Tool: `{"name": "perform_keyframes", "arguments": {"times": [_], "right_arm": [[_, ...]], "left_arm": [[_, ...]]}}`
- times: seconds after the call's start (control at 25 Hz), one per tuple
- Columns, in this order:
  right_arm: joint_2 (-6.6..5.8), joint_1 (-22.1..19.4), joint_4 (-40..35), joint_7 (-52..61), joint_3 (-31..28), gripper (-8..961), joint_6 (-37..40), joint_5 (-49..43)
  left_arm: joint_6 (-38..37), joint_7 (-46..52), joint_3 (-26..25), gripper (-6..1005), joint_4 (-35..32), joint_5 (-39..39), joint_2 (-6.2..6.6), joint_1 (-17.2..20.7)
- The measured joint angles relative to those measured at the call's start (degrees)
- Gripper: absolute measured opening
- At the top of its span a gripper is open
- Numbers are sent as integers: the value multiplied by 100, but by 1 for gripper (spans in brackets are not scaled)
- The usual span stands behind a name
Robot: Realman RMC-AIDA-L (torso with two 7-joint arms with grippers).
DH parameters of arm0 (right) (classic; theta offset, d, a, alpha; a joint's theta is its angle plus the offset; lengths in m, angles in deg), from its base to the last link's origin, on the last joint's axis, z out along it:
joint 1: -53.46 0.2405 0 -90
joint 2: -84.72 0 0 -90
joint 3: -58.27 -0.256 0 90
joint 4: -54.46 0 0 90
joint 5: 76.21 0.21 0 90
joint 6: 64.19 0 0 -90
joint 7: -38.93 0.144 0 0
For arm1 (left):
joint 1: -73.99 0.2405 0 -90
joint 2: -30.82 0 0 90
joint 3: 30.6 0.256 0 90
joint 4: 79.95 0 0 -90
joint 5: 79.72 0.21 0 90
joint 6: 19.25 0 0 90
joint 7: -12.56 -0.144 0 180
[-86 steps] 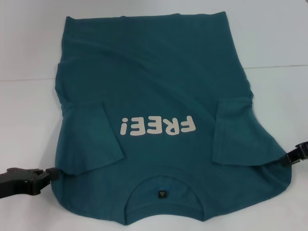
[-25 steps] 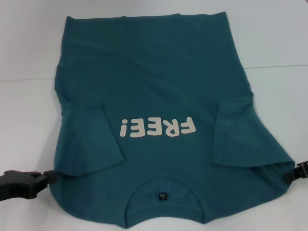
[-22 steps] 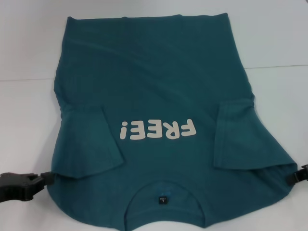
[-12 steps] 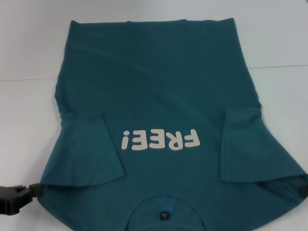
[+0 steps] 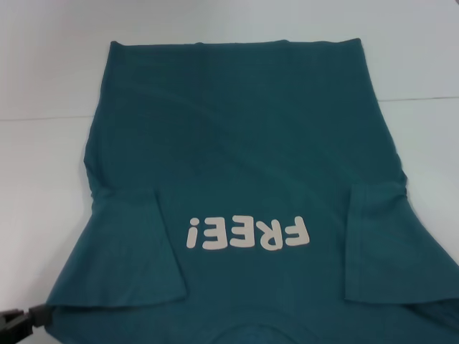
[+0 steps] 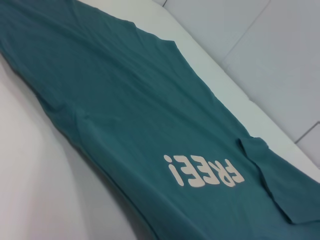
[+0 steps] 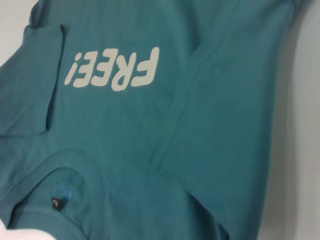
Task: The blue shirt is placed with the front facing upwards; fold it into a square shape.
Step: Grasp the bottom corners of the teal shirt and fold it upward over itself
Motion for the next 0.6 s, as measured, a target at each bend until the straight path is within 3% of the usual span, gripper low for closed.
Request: {"name": "perform_keyframes", "arguments": {"times": [0.44, 0.6], "right_arm": [[-60, -70, 279, -250, -463, 9, 322, 85], [-256, 39, 705, -207, -537, 9, 353, 727]], "left_arm": [[-355, -11, -130, 2, -55, -62, -69, 179], [-365, 21, -346, 2, 118, -89, 36, -84]]}}
